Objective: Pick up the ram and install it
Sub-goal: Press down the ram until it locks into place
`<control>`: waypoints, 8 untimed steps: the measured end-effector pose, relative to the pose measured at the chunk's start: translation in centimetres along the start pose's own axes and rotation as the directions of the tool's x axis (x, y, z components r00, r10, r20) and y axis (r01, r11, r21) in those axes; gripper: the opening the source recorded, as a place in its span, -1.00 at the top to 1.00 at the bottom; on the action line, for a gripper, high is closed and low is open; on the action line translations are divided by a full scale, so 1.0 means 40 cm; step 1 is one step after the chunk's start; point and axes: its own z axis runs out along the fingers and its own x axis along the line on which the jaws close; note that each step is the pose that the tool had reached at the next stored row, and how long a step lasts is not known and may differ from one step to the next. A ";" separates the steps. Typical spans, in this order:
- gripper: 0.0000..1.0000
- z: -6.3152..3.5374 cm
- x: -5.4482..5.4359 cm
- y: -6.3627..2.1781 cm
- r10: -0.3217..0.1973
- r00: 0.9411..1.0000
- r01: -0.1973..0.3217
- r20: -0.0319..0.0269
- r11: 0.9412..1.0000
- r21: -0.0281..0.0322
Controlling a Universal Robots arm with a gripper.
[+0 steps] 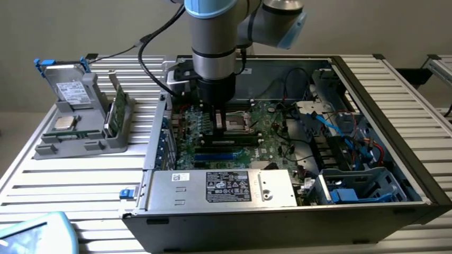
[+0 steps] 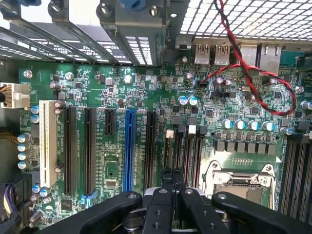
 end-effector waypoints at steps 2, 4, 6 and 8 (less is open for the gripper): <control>0.80 0.000 0.001 -0.011 0.000 1.000 0.000 0.001 1.000 -0.006; 0.80 0.001 0.001 -0.022 0.000 1.000 0.000 0.003 1.000 -0.013; 0.80 0.001 0.002 -0.033 0.000 1.000 0.000 0.004 1.000 -0.022; 0.80 0.001 0.002 -0.045 0.000 1.000 0.000 0.005 1.000 -0.031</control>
